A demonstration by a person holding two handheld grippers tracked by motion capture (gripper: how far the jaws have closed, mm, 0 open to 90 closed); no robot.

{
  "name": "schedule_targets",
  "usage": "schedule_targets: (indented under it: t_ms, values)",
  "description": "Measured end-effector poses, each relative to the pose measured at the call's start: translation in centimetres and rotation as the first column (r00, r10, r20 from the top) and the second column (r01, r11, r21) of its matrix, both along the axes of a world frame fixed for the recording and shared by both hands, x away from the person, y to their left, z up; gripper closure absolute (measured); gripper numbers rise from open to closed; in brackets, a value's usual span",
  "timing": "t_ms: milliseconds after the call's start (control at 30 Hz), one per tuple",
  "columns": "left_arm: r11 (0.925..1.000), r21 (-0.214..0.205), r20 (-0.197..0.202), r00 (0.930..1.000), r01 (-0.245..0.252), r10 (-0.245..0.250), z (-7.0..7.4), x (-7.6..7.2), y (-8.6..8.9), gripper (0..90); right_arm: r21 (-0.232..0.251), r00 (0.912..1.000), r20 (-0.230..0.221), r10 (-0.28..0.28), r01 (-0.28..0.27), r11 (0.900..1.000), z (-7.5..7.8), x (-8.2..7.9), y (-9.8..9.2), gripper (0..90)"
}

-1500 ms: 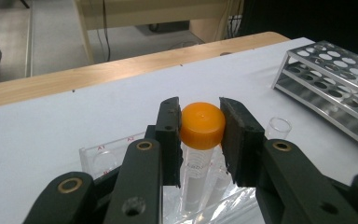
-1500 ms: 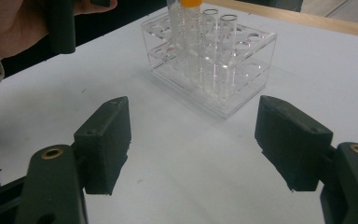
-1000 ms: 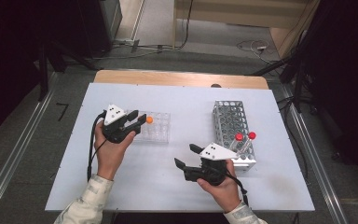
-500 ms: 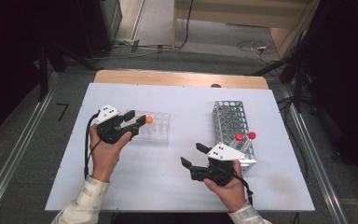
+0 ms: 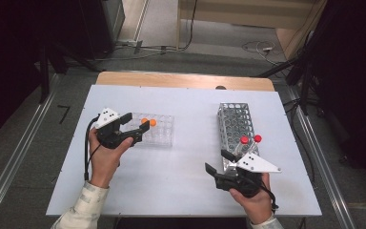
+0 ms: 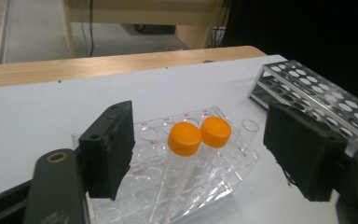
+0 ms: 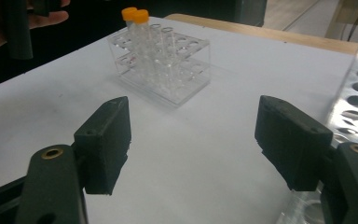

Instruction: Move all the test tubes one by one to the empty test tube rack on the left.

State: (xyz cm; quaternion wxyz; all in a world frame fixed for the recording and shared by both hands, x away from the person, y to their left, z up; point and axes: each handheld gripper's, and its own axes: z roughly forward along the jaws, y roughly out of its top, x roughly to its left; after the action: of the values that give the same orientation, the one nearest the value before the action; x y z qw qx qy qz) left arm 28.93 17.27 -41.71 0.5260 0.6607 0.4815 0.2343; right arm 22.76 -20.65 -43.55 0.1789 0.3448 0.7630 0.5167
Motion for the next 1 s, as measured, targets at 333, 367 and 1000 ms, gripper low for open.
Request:
schedule_targets:
  t_ms: [333, 367, 1000]
  values:
    - [0.9999, -0.002, 0.003, 0.9999, -0.011, 0.011, 0.1, -0.1, 0.0, 22.7, -0.008, 0.9966, 0.0, -0.082, 0.082, 0.9966, -0.2, -0.5, -3.4, 25.2]
    - [0.9999, -0.003, 0.003, 0.9999, -0.011, 0.011, 0.1, -0.1, 0.0, 22.7, -0.008, 0.9959, -0.002, -0.091, 0.091, 0.9959, -0.2, -0.5, -3.6, 25.2]
    - [1.0, 0.003, -0.004, 1.0, -0.006, 0.006, -0.1, -0.1, -0.2, 23.0, -0.028, 0.9624, 0.004, -0.272, 0.272, 0.962, -0.9, 1.1, -8.7, 25.2]
